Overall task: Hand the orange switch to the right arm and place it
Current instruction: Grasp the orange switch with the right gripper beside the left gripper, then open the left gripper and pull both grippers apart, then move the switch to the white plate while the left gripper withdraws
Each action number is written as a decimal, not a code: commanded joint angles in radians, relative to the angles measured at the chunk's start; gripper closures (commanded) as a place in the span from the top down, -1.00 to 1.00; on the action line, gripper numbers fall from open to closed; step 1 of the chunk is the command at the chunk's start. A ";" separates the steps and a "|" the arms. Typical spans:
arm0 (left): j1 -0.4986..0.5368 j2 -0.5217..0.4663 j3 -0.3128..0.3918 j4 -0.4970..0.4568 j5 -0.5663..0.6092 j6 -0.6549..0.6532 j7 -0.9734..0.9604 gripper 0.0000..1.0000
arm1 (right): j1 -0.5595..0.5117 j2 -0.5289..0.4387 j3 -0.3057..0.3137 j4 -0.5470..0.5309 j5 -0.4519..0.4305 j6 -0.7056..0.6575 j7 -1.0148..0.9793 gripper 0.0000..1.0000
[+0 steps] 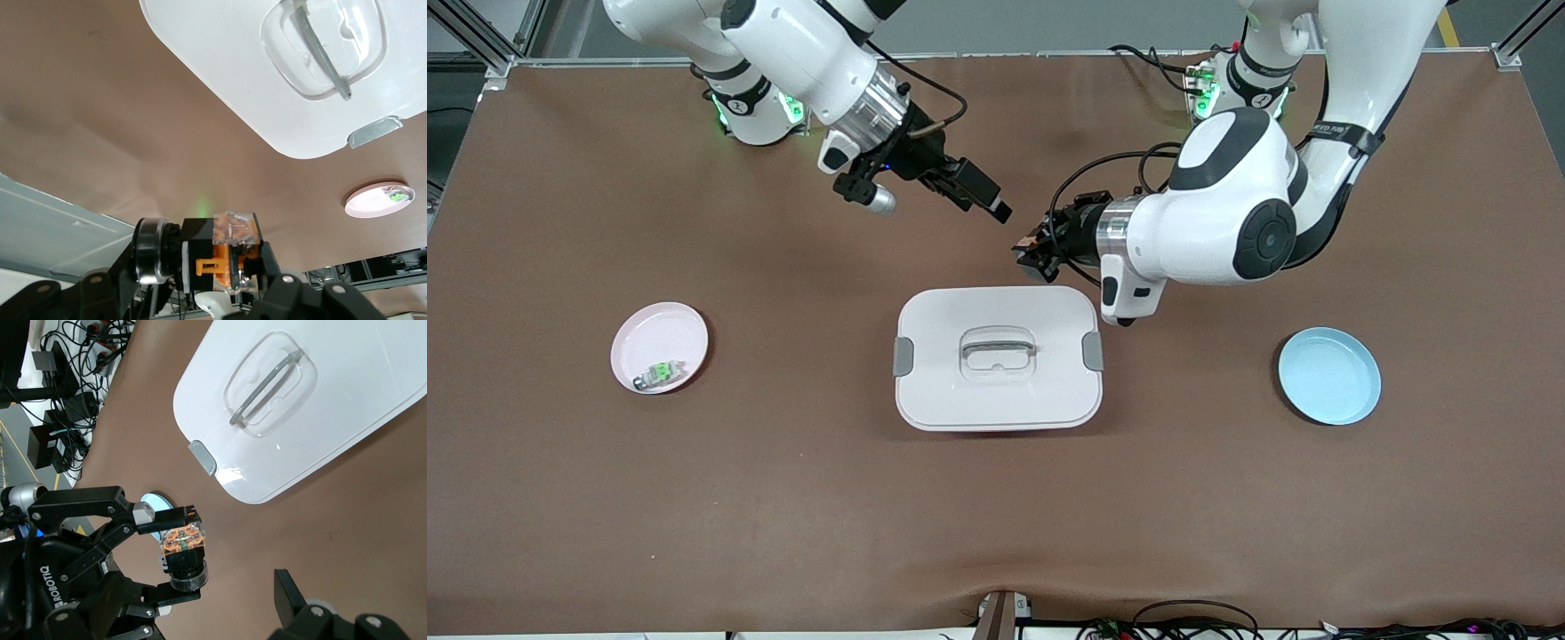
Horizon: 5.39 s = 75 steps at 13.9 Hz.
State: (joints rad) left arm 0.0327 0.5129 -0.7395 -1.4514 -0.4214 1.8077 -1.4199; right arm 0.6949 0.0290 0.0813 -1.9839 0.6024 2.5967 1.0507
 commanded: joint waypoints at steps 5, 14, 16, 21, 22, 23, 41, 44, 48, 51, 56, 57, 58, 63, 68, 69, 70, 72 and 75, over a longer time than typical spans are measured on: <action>-0.065 0.027 0.000 0.020 -0.017 0.058 -0.100 -1.00 | 0.025 0.045 -0.011 0.014 0.013 0.014 0.052 1.00; -0.088 0.026 0.000 0.026 -0.017 0.071 -0.116 -1.00 | 0.038 0.088 -0.012 0.022 0.004 0.031 0.048 1.00; -0.088 0.026 0.000 0.026 -0.017 0.073 -0.116 -1.00 | 0.040 0.091 -0.012 0.022 0.004 0.031 0.048 1.00; -0.088 0.024 0.000 0.026 -0.016 0.073 -0.116 -1.00 | 0.055 0.094 -0.012 0.022 0.005 0.031 0.049 1.00; -0.088 0.024 0.000 0.026 -0.017 0.073 -0.116 -1.00 | 0.054 0.101 -0.012 0.022 0.005 0.031 0.049 1.00; -0.088 0.024 0.000 0.026 -0.016 0.073 -0.116 -1.00 | 0.054 0.103 -0.012 0.022 0.005 0.031 0.049 1.00; -0.080 0.013 0.002 0.034 -0.007 0.073 -0.131 1.00 | 0.043 0.100 -0.014 0.025 0.005 0.019 0.045 -0.79; -0.066 0.001 0.008 0.048 -0.005 0.064 -0.128 1.00 | 0.034 0.083 -0.018 0.027 0.004 -0.006 0.042 -0.79; -0.031 -0.030 0.015 0.057 0.105 0.058 -0.123 1.00 | -0.050 0.017 -0.021 0.062 -0.001 -0.228 -0.004 -0.79; 0.019 -0.043 0.012 0.059 0.226 0.039 -0.099 1.00 | -0.110 -0.032 -0.021 0.068 -0.120 -0.424 -0.119 -0.79; 0.120 -0.065 0.012 0.071 0.442 -0.057 0.183 1.00 | -0.185 -0.058 -0.028 0.074 -0.281 -0.656 -0.436 -0.79; 0.145 -0.080 0.012 0.071 0.488 -0.073 0.262 1.00 | -0.196 -0.064 -0.029 0.074 -0.333 -0.679 -0.534 -0.79; 0.176 -0.085 0.011 0.071 0.530 -0.089 0.347 1.00 | -0.222 -0.067 -0.029 0.074 -0.360 -0.710 -0.643 -0.79; 0.320 -0.131 0.015 0.069 0.611 -0.146 0.657 1.00 | -0.417 -0.077 -0.029 0.065 -0.368 -0.785 -1.044 -0.79; 0.387 -0.168 0.014 0.071 0.736 -0.149 0.959 1.00 | -0.531 -0.070 -0.029 0.047 -0.581 -0.777 -1.397 -0.79; 0.403 -0.169 0.014 0.071 0.733 -0.162 0.992 1.00 | -0.557 -0.070 -0.029 0.042 -0.599 -0.764 -1.467 -0.79; 0.421 -0.169 0.003 0.071 0.731 -0.172 1.015 1.00 | -0.578 -0.069 -0.029 0.027 -0.615 -0.736 -1.541 -0.79; 0.428 -0.201 0.008 0.071 0.724 -0.188 1.036 1.00 | -0.629 -0.069 -0.029 -0.018 -0.651 -0.684 -1.661 -0.79; 0.388 -0.280 0.067 0.066 0.713 -0.197 1.114 1.00 | -0.721 -0.064 -0.029 -0.108 -0.662 -0.554 -1.832 -0.80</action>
State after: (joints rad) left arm 0.4476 0.3090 -0.7204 -1.3675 0.2945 1.6374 -0.3635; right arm 0.0406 -0.0202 0.0315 -2.0266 -0.0378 1.9684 -0.6806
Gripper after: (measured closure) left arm 0.000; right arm 0.555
